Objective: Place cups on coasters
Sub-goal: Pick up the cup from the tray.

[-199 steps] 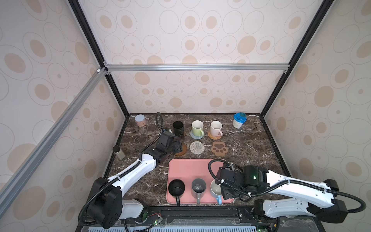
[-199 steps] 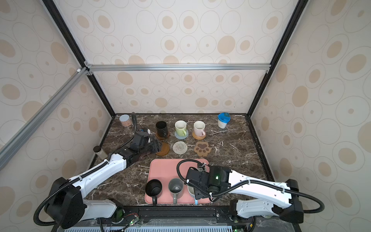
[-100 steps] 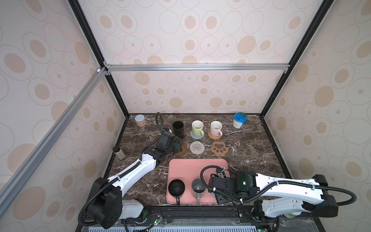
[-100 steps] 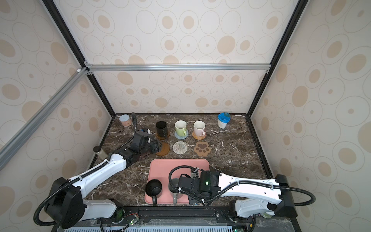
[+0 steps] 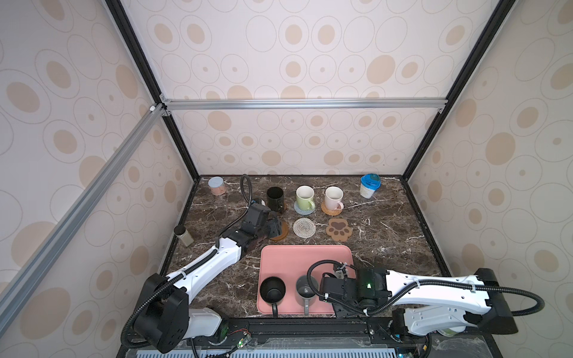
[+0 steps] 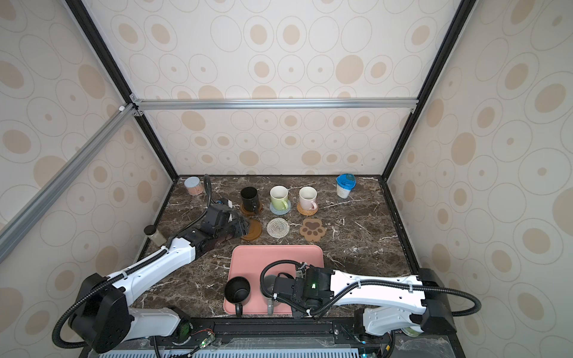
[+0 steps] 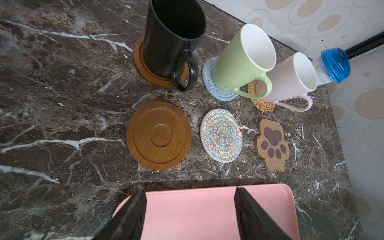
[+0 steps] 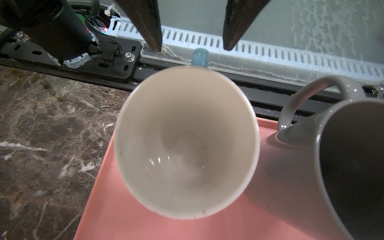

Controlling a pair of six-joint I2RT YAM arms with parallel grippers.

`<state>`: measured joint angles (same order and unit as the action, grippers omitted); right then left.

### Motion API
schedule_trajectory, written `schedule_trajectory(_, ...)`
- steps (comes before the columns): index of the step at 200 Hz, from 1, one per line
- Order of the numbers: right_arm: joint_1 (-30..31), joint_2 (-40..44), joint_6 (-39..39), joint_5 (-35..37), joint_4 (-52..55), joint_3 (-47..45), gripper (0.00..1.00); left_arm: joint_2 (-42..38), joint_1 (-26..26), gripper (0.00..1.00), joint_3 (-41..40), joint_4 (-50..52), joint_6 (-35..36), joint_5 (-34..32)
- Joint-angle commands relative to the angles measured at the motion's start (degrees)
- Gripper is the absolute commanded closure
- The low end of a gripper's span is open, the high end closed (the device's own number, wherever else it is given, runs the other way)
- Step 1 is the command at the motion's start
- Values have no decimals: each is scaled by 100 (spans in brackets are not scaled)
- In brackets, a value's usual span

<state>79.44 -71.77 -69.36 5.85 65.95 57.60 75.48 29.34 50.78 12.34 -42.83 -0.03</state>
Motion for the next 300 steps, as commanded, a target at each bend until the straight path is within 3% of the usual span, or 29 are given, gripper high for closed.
schedule_trajectory(1, 38, -115, -51, 72, 41, -55, 49, -106, 19, 32, -16, -26, -112, -23)
schedule_trajectory(126, 35, -458, -61, 748, -29, -207, 55, -119, 14, 31, -33, 15, -138, -24)
schedule_trajectory(300, -841, -832, 1311, 1147, -987, -417, 70, -222, 13, 31, -51, 153, -182, -129)
